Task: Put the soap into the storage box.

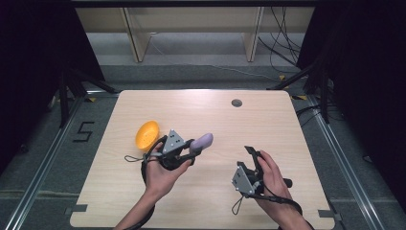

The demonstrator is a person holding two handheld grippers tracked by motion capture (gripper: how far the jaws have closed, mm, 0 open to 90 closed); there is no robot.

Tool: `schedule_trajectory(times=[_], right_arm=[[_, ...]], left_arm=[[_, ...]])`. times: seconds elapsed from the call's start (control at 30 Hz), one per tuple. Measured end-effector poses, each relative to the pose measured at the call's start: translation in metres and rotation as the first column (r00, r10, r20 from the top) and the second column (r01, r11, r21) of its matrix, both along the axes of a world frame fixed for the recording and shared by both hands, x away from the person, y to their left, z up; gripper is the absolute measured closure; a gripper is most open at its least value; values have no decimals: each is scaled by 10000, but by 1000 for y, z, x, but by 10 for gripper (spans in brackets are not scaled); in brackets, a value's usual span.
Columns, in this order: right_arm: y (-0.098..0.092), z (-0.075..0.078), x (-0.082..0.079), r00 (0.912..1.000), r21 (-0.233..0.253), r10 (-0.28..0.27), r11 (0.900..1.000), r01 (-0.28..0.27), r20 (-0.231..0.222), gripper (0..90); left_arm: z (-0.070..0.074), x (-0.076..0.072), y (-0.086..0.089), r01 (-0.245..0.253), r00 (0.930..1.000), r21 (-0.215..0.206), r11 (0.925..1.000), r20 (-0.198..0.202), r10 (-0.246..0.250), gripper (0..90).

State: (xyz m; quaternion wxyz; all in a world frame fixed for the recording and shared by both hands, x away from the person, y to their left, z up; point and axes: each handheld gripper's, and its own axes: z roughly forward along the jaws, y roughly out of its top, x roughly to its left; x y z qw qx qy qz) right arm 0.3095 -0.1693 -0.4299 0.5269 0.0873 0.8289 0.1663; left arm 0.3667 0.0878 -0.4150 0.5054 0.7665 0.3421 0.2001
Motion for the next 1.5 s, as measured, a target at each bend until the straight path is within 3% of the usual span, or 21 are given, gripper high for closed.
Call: schedule_trajectory(times=[0.03,0.13,0.17,0.2,0.33,0.37,0.4,0.6,0.67,0.73,0.9,1.5], right_arm=[[0,-1,-1,9998,238,-200,9995,202,-99,382],[0,-2,-1,9992,315,-312,9990,319,-239,382],[0,-2,0,9993,308,-283,9991,291,-253,383],[-1,0,2,10000,-31,17,10000,-17,-29,384],[-2,-2,1,9993,298,-241,9992,250,-276,385],[-3,-1,4,9999,-17,97,10000,-97,-77,385],[-2,-2,1,9992,324,-300,9990,309,-264,386],[-3,-3,2,9992,367,-297,9989,307,-256,389],[-3,-1,4,9999,59,-25,10000,25,-113,389],[-3,-2,2,9991,356,-308,9989,319,-306,389],[-3,-2,2,9990,337,-271,9990,283,-366,389],[-3,-3,3,9989,392,-271,9988,285,-379,388]], left_arm=[[0,0,1,16,10000,19,10000,41,-16,592],[1,-1,3,-135,9999,-67,9999,40,135,591],[1,-1,4,-142,9999,-76,9999,74,142,591],[1,-1,5,-214,9997,-160,9996,64,215,592],[1,-2,8,-416,9990,-204,9989,153,420,592],[2,-1,10,-441,9989,-238,9987,168,446,592],[2,-2,11,-555,9983,-269,9981,157,560,592],[4,-1,20,-860,9958,-366,9956,282,871,592],[5,-1,22,-1016,9941,-316,9943,339,1026,592],[5,-2,24,-1101,9931,-317,9934,377,1113,592],[4,-1,29,-1303,9902,-346,9909,467,1319,592],[7,4,53,-2257,9714,-615,9723,614,2294,591]])
